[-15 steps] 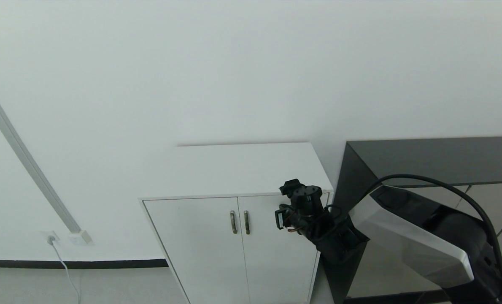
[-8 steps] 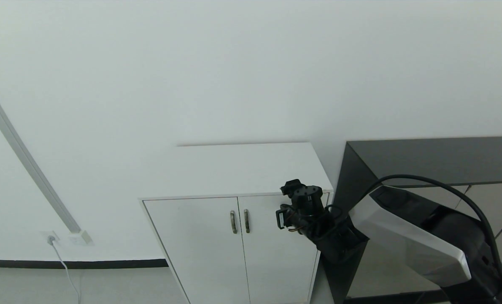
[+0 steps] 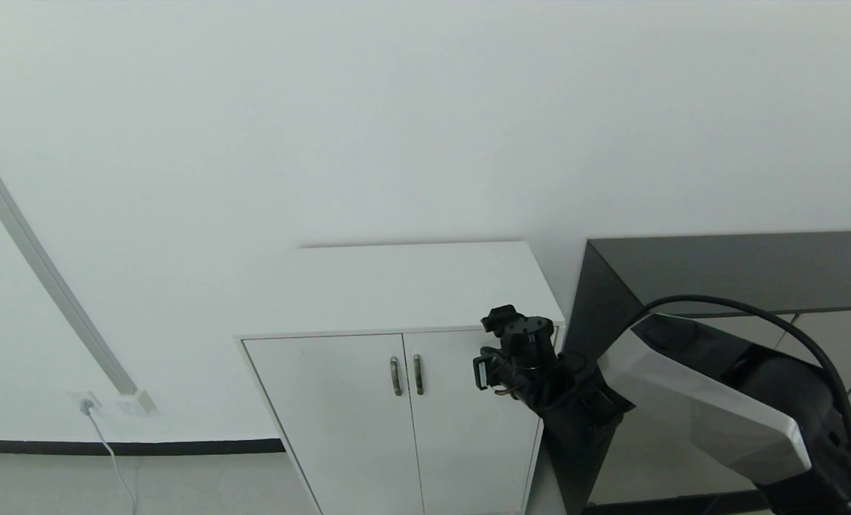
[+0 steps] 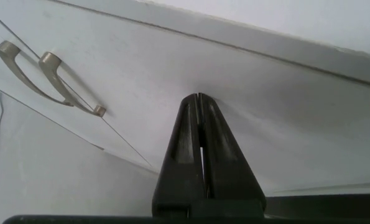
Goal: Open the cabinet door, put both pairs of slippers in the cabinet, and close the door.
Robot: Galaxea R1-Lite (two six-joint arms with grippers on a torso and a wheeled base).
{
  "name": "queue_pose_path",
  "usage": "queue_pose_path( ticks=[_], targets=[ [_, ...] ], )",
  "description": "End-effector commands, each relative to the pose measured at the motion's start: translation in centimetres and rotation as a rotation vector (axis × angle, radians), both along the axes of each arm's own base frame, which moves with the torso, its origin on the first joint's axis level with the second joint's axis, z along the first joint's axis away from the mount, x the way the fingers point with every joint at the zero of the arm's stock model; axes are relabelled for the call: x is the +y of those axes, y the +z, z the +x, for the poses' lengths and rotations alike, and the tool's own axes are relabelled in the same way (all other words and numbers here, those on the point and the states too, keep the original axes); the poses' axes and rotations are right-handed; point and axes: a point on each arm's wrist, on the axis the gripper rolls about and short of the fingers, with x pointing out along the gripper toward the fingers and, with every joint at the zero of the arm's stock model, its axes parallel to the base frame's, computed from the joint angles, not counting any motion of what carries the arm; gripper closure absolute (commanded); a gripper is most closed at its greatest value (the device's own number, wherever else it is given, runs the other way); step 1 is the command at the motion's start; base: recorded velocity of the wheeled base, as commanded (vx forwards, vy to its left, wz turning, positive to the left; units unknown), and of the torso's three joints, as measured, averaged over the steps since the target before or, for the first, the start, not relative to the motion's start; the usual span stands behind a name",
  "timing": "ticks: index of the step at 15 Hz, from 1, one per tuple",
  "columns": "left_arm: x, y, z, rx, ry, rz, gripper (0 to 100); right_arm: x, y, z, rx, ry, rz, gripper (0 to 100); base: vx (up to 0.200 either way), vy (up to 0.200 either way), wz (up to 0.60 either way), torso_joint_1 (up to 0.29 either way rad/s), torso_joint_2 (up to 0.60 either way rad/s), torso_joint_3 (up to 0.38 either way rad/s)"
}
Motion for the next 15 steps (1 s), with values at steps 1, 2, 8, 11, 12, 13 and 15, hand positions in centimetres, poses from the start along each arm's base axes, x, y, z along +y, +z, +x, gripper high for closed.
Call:
queue_pose_path(
  ticks=[1,2,8,11,12,13,15],
  targets=[
    [0.0,0.0,0.0,0.001,0.0,-0.001,100,-0.6,1.2,-0.9,-0.01,0.002,0.007,100,0.0,0.0,0.0,0.0,0.0,0.0],
    [0.0,0.0,0.0,0.001,0.0,-0.001,100,-1.0,1.6,-1.4,-0.012,0.0,0.009,100,0.0,0.0,0.0,0.0,0.0,0.0],
    [0.0,0.0,0.0,0.001,0.0,-0.001,100,-5.8,4.1,-2.9,-0.045,-0.069,0.032,100,0.0,0.0,0.0,0.0,0.0,0.0],
    [0.0,0.0,0.0,0.001,0.0,-0.001,100,-9.9,4.8,-3.3,-0.038,-0.153,0.023,100,0.0,0.0,0.0,0.0,0.0,0.0],
    [0.0,0.0,0.0,0.001,0.0,-0.001,100,-12.3,5.0,-3.9,-0.031,-0.2,0.009,100,0.0,0.0,0.0,0.0,0.0,0.0],
    [0.0,0.0,0.0,0.001,0.0,-0.001,100,-14.1,5.1,-4.4,-0.028,-0.235,-0.005,100,0.0,0.0,0.0,0.0,0.0,0.0],
    [0.0,0.0,0.0,0.001,0.0,-0.001,100,-16.6,5.2,-5.1,-0.031,-0.289,-0.008,100,0.0,0.0,0.0,0.0,0.0,0.0]
  ],
)
